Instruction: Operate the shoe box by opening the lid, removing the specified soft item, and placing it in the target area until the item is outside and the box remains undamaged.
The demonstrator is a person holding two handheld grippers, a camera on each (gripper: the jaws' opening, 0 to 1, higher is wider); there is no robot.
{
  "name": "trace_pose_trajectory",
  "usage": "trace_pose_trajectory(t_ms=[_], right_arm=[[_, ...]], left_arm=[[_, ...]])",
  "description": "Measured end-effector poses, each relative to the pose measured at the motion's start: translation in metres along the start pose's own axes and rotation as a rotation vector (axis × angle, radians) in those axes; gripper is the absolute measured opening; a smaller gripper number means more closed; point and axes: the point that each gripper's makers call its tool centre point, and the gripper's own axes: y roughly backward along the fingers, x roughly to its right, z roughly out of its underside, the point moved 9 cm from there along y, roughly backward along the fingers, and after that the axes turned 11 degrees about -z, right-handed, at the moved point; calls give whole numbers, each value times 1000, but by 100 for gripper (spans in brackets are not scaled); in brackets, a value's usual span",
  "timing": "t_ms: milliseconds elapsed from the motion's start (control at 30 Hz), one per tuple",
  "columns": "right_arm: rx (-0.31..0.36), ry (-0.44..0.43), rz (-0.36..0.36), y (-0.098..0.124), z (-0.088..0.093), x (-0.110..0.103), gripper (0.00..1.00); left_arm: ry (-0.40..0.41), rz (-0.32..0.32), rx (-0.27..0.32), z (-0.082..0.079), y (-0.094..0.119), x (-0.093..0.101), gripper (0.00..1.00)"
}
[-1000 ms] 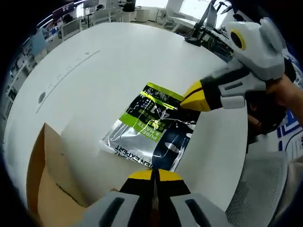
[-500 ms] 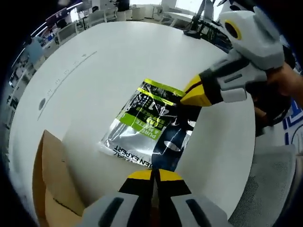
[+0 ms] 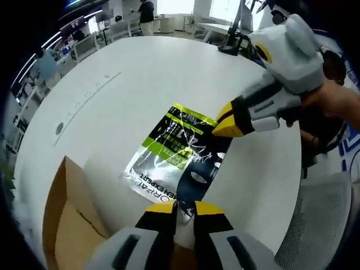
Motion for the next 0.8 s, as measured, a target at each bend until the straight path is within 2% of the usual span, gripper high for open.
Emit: trace_pose_trajectory(t_ms=[200,400,800], right_arm=[[11,15,8,2,3,0,9],[45,31,13,16,0,0,16],[70,92,-7,38,-6,-18,26]], left_arm=[[51,24,47,-2,13,3,14],[113,49,89,-4,24,7,16],[142,44,141,0,47,11,21]])
